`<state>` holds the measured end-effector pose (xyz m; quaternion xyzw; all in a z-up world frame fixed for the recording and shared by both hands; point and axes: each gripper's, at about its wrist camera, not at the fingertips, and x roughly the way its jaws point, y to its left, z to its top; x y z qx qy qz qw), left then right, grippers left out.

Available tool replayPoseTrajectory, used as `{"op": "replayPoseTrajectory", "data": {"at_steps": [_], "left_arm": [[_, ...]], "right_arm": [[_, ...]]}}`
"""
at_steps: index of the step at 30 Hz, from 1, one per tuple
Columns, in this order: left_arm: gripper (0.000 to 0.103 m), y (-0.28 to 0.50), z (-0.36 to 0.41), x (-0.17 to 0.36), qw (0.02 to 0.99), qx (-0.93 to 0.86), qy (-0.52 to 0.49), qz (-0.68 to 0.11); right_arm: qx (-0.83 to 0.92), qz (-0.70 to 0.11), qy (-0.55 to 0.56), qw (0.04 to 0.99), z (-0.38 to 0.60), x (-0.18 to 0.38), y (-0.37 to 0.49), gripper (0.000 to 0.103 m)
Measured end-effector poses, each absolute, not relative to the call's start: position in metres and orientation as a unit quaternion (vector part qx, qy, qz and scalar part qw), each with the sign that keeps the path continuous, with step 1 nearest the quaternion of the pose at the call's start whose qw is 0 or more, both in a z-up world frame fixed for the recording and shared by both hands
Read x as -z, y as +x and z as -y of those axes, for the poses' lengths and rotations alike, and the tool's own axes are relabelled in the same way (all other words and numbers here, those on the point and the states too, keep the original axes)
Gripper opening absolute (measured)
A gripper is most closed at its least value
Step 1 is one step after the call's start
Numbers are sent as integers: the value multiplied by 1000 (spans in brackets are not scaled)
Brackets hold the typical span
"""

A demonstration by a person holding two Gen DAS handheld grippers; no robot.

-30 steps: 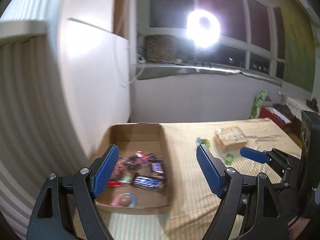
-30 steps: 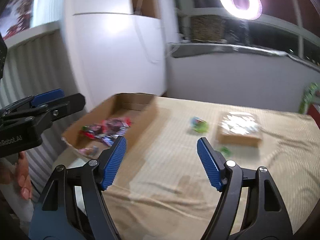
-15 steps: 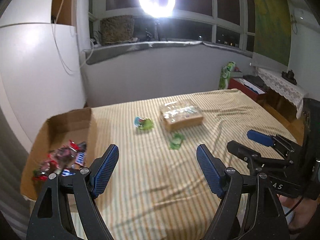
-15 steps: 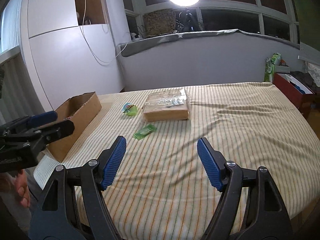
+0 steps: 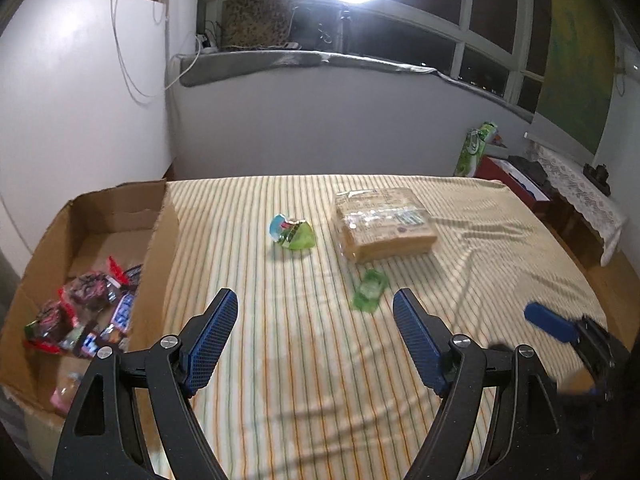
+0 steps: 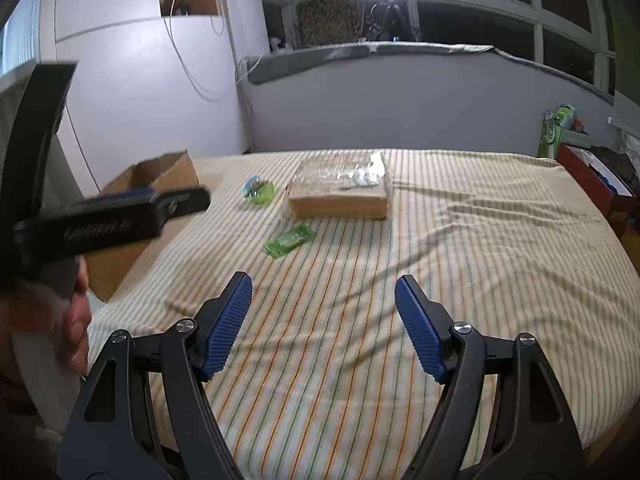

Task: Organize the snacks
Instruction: 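Grasp the green-and-blue jelly cup with the left tool while the right tool grasps the green wrapped candy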

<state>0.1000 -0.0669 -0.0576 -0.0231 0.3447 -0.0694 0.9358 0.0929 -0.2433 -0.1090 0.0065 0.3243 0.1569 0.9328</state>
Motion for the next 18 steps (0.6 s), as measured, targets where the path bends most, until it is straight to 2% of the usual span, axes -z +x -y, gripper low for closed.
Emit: {"op": "replayPoseTrajectory", "data": {"at_steps": [2, 12, 18], "left_arm": [[80, 114, 66, 61, 936, 61, -27, -346], [80, 192, 55, 96, 916, 22, -69, -394], [80, 208, 53, 106, 911, 24, -77, -405]], "right_arm": [[-160, -335, -1, 928, 238, 114, 103, 84], [-180, -352, -35, 918, 205, 121, 155, 84], [-187, -358, -41, 914, 196, 124, 171, 84]]}}
